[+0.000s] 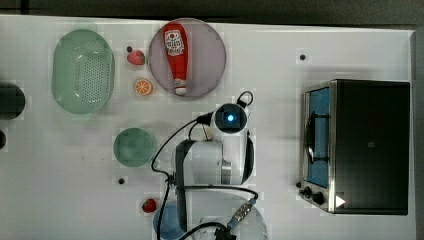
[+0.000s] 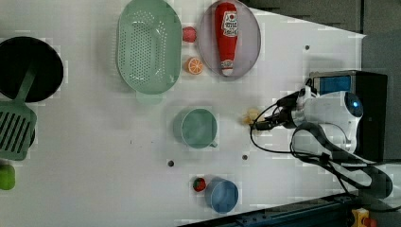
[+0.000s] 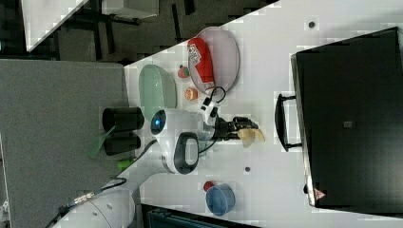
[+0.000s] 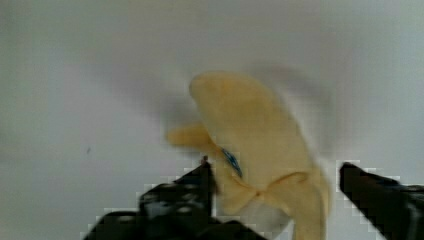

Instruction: Pick Banana and place it in mug.

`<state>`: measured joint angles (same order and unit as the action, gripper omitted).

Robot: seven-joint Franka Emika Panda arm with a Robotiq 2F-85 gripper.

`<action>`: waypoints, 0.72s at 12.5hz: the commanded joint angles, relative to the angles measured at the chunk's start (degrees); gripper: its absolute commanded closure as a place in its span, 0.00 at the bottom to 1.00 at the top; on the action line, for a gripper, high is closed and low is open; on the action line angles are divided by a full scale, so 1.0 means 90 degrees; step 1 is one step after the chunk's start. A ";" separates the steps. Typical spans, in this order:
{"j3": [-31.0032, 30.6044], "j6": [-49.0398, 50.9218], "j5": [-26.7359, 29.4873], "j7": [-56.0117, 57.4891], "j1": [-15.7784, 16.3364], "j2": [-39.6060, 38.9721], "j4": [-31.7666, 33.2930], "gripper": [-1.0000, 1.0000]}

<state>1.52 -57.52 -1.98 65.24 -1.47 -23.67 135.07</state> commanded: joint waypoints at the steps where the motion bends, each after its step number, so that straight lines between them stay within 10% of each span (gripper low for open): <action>1: -0.0080 -0.0284 0.0034 0.0240 0.0004 0.0213 0.0049 0.52; 3: -0.0079 -0.0358 0.0035 0.0243 0.0004 0.0226 0.0129 0.77; 9: 0.0171 0.0271 0.0044 0.0172 -0.0024 0.2050 -0.0022 0.78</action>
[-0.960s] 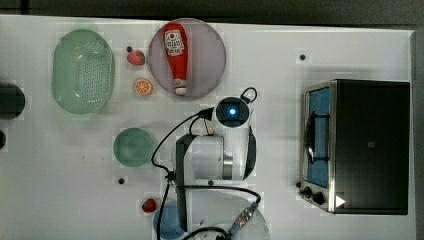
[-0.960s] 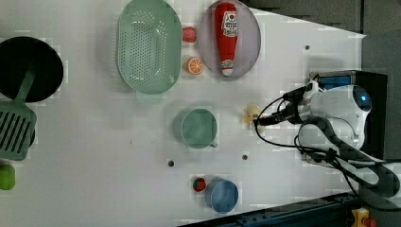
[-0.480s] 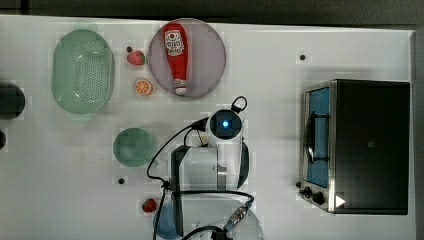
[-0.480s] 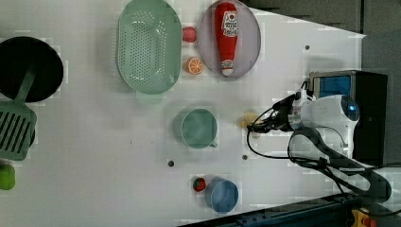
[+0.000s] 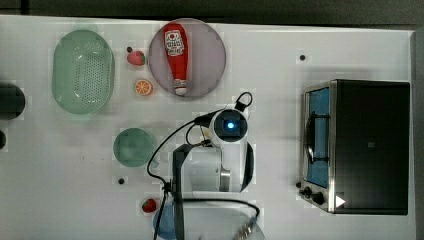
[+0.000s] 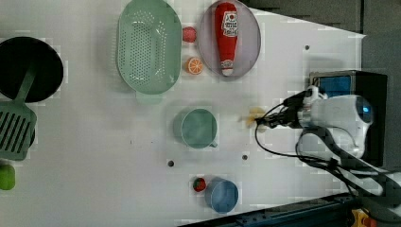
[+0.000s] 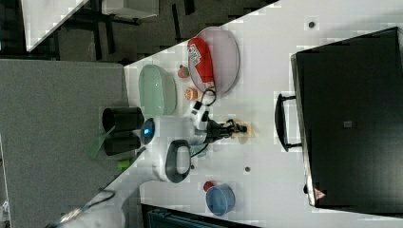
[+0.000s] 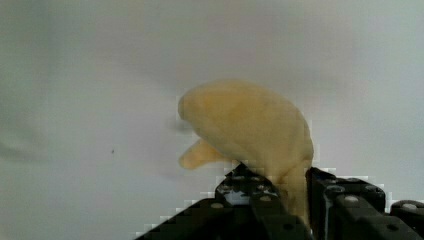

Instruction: Pick Banana and place it in mug.

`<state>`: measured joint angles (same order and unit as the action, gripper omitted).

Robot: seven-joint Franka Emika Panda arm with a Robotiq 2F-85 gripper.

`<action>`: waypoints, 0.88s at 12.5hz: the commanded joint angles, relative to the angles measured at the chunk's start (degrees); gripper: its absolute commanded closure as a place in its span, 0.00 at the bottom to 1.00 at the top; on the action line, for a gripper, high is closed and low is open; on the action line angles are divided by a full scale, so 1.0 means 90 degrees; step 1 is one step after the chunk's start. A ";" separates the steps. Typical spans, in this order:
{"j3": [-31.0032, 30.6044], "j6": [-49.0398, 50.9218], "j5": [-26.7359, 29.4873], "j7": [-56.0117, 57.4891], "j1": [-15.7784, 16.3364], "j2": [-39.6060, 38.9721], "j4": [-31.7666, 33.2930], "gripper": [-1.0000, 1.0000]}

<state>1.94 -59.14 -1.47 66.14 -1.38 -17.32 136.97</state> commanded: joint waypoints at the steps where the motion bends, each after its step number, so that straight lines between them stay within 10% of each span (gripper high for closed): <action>1: 0.0161 0.0880 -0.0012 0.0067 -0.0035 0.1731 -0.0340 0.78; 7: -0.0140 0.4366 -0.0011 -0.1363 0.0098 0.3141 -0.1530 0.78; 11: -0.1028 0.4424 -0.0005 -0.2766 0.0251 0.3247 -0.1600 0.78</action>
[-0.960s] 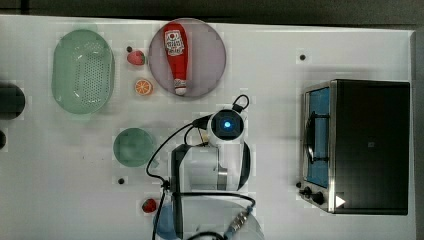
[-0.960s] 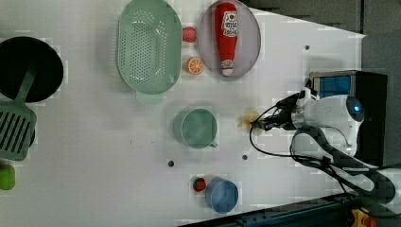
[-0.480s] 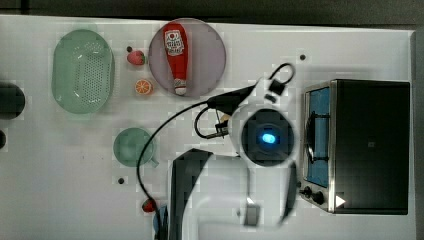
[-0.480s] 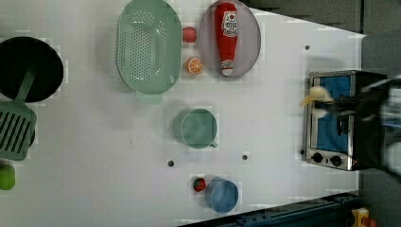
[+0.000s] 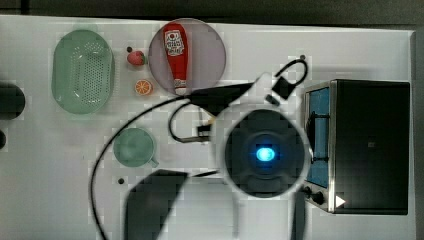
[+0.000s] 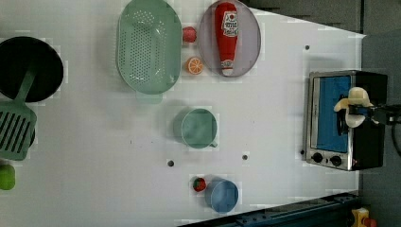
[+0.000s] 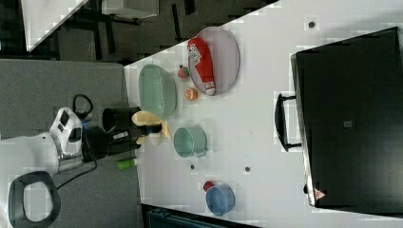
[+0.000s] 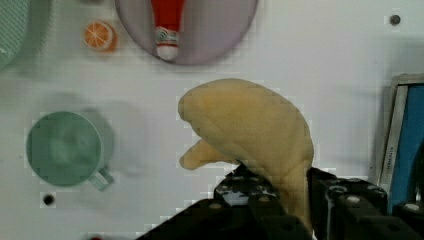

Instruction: Pick Banana and place it in mug.

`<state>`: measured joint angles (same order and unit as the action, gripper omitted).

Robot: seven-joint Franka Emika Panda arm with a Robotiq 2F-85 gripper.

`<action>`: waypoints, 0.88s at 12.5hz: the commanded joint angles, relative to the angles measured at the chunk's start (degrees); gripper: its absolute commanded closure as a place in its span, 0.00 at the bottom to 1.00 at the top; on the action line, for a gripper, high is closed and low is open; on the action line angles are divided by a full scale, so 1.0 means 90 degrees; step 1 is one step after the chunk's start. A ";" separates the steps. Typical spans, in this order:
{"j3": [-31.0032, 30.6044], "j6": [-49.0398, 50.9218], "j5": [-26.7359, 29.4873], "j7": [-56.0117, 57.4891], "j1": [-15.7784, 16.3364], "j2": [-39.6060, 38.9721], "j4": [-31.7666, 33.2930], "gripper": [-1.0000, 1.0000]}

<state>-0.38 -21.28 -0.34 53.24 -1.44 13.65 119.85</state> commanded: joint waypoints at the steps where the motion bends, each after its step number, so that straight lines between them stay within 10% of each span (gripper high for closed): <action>1: -0.1023 0.0217 -0.0118 -0.1819 0.0283 -0.0204 0.0320 0.78; 11: -0.2757 -0.1670 0.0414 -0.5647 0.0353 -0.1114 0.1077 0.78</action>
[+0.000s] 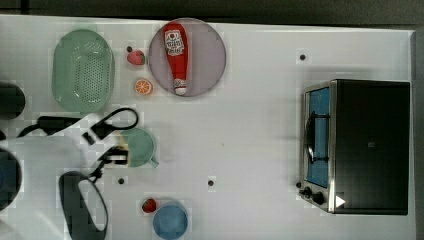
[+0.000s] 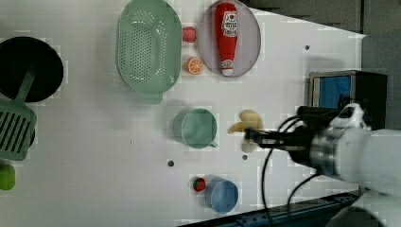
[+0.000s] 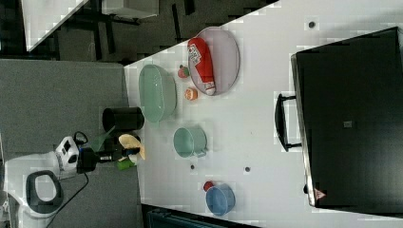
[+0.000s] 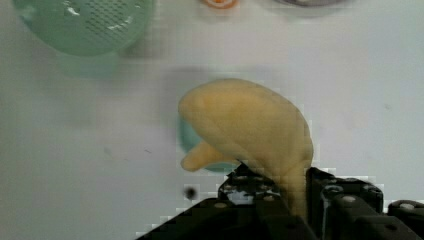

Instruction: Pick Banana and place it in mug.

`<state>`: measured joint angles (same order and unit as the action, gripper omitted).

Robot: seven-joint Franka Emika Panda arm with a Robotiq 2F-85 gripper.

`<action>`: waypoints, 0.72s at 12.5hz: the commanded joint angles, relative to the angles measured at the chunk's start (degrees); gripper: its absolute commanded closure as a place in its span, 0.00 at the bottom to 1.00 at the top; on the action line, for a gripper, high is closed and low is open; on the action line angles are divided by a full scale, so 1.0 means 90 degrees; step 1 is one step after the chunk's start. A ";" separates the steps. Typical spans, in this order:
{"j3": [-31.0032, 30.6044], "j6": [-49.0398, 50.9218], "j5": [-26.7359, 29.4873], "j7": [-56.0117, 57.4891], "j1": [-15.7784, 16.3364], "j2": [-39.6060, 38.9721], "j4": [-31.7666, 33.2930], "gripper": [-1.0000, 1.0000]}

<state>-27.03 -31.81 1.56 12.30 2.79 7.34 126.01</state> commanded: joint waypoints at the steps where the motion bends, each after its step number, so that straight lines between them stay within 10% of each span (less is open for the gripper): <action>1: 0.0198 -0.0678 0.0202 -0.1152 -0.0116 -0.0587 0.0492 0.78; 4: 0.0231 -0.1281 0.0201 -0.1156 -0.0124 -0.1412 0.0589 0.75; 9: 0.0266 -0.2242 0.0180 -0.1156 -0.0134 -0.1667 0.0934 0.20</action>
<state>-23.18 -51.50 3.04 3.82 1.51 -11.76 137.53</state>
